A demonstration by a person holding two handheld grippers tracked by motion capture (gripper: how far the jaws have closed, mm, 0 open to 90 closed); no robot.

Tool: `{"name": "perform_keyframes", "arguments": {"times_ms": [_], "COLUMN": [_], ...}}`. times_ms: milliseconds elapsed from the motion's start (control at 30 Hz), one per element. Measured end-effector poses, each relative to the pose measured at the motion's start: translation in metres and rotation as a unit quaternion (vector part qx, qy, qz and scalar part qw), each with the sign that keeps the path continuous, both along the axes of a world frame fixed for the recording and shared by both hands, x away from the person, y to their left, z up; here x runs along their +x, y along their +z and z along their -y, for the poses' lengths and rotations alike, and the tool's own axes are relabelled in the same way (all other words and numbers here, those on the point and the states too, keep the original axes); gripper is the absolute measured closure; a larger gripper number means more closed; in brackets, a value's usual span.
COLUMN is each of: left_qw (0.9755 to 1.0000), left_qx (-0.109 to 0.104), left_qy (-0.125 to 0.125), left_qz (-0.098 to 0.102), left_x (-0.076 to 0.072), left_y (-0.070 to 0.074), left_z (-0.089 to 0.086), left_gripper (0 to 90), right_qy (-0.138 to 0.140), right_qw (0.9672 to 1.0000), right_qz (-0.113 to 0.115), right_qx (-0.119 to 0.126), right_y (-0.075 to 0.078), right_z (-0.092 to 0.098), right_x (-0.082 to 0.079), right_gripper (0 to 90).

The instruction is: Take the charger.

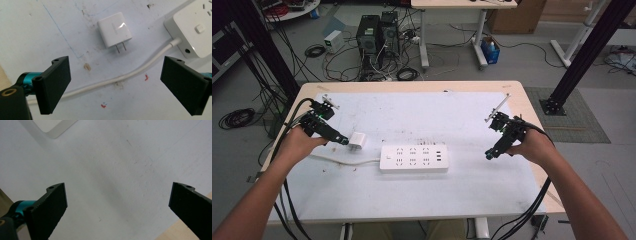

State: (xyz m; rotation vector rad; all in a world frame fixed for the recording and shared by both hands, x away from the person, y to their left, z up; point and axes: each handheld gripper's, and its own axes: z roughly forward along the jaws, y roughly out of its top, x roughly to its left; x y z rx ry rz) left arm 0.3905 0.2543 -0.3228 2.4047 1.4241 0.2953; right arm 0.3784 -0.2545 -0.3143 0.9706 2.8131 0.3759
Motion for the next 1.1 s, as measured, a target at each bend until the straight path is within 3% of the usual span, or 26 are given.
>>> {"name": "perform_keyframes", "arguments": {"times_ms": [167,433,833,967,1100], "left_qw": [0.9998,0.9993,0.9959,0.9965,0.9956], "left_qx": [0.003,-0.002,-0.018,-0.013,-0.007], "left_qy": [0.015,0.038,0.088,0.082,0.093], "left_qz": [-0.011,0.001,-0.006,-0.011,-0.012], "left_x": [0.010,0.024,0.042,0.045,0.049], "left_y": [-0.011,-0.024,-0.052,-0.059,-0.069], "left_z": [0.006,0.013,0.027,0.030,0.033], "left_gripper": [9.5,9.6,9.5,9.5,9.5], "right_qy": [-0.001,0.004,-0.001,0.000,-0.001], "right_qw": [1.0000,1.0000,1.0000,1.0000,1.0000], "right_qz": [0.002,0.003,0.003,0.003,0.003], "right_qx": [0.006,0.004,0.006,0.002,0.003], "right_y": [0.000,-0.002,-0.004,-0.004,-0.005], "right_z": [0.000,0.002,0.002,0.002,0.002], "right_x": [0.001,0.003,0.005,0.005,0.005], "right_gripper": [1.0,1.0,1.1,1.0,1.1]}}
